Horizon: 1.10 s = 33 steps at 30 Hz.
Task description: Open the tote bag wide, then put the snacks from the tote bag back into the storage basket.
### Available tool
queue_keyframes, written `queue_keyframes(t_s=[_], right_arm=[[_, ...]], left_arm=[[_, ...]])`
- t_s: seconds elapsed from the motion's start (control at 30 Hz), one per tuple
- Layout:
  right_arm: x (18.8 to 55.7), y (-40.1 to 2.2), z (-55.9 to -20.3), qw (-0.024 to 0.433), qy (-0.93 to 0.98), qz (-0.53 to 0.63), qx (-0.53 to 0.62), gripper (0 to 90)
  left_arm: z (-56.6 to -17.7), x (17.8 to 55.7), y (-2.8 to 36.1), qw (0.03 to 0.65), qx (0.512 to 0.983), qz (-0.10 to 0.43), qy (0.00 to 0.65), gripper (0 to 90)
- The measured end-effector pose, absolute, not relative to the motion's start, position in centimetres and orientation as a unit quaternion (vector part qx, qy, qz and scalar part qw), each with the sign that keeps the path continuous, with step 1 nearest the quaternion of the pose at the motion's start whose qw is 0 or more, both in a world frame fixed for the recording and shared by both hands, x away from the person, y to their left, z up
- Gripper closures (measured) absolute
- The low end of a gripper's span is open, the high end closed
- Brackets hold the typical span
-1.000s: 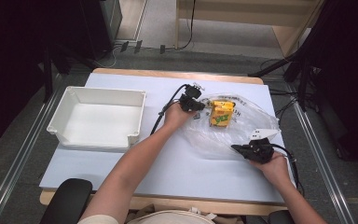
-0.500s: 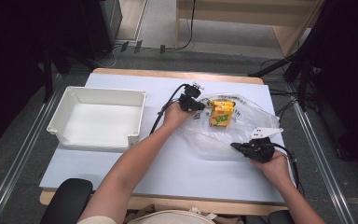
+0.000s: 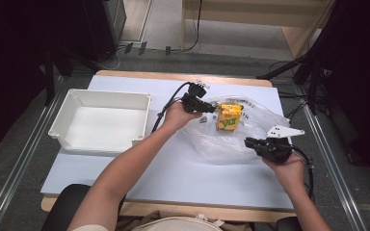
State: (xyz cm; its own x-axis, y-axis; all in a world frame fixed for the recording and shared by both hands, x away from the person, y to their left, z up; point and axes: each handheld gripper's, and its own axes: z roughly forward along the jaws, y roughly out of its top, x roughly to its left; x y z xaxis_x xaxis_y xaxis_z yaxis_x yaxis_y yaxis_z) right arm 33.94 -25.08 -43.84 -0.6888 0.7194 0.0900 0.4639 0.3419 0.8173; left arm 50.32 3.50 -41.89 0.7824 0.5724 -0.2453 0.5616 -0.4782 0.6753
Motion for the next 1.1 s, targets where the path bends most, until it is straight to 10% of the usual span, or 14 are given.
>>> queue_keyframes(t_s=[0.43,1.1], right_arm=[[33.7,-25.1,-43.2,0.143,0.79,0.459,0.381,60.7],[33.5,-24.8,-44.0,0.129,0.799,0.443,0.386,54.5]], left_arm=[[-39.8,46.6,5.6,0.428,0.857,-0.005,0.286,45.8],[-41.2,45.0,5.0,0.424,0.867,-0.006,0.263,39.8]])
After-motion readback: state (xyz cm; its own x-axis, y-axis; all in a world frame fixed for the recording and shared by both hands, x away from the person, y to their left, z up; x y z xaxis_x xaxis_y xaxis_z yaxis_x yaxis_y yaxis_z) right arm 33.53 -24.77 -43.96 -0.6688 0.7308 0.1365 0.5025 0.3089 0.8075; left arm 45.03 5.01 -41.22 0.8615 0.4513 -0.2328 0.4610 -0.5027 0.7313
